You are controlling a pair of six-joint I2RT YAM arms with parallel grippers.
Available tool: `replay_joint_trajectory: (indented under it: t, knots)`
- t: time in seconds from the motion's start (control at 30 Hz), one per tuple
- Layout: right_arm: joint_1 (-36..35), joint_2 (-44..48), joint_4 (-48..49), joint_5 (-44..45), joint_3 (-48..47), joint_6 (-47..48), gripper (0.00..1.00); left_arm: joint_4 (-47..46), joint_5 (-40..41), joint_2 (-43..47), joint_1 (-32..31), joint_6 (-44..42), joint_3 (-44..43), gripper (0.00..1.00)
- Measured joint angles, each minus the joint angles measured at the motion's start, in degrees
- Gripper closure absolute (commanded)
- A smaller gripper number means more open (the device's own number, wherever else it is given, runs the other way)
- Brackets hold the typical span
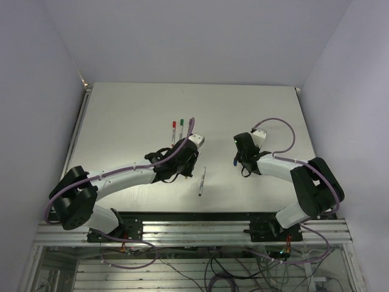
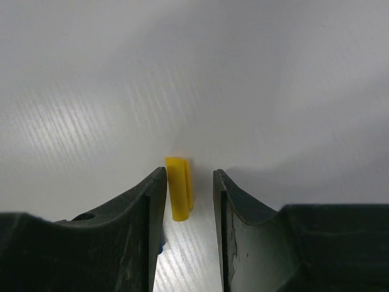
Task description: Insert the pens into the pen caps
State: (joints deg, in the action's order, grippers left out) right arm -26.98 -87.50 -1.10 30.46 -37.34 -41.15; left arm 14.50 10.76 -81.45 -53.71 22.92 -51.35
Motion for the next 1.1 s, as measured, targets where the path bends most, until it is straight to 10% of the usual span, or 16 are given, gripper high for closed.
replay_joint_trajectory:
  t: [0.57,0.73,1.1]
  knots:
    - [1.42,-1.7,0.44,-1.73,-0.37,0.15,0.75,-0.42,-1.36,-0.2,0.37,0.04,0.66,0.93]
    - [1.42,-1.7,0.61,-2.99,-0.37,-0.42,1.0,-1.01,-1.84,-0.87,0.42,0.04,0.66,0.93]
    - [1.53,-0.79,1.31,-5.7,-0.35,-1.4,1.0,-1.55,-2.12,-1.07,0.55,0.04,0.66,0.93]
